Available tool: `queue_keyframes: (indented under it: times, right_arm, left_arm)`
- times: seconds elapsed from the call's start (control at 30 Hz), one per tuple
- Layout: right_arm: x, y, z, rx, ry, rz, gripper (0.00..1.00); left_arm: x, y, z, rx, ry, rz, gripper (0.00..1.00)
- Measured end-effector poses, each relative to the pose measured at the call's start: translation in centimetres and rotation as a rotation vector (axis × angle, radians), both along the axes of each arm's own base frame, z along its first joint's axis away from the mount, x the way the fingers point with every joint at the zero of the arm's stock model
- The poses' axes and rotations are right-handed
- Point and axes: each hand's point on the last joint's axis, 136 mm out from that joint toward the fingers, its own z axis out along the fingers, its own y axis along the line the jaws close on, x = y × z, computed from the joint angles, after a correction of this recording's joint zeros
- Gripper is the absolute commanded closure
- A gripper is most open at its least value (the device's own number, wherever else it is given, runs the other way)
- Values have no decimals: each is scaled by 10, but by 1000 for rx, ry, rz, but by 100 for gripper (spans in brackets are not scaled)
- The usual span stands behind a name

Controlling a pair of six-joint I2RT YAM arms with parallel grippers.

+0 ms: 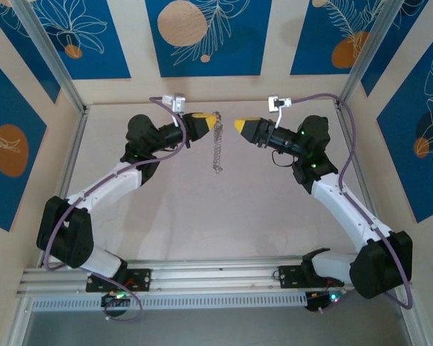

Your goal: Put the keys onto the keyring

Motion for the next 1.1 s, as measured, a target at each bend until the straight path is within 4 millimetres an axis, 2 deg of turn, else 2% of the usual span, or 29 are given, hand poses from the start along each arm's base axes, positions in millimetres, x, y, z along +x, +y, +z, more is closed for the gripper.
queue_keyframes:
  times: [0.3,0.43,0.77,1.1]
  right_arm:
    - [22,16,-12,38,26,22,68]
    - [20,26,-9,55,12,51,74]
    - [10,40,-3,77,-19,96,78]
    - [13,41,-2,92,-24,79,100]
  left_arm:
    - [-5,-4,8,-31,-5,-8,100]
    - [-5,-4,8,-34,0,-7,100]
    - [-7,-6,9,-37,-1,-12,100]
    - [-5,-5,12,-54,3,0,100]
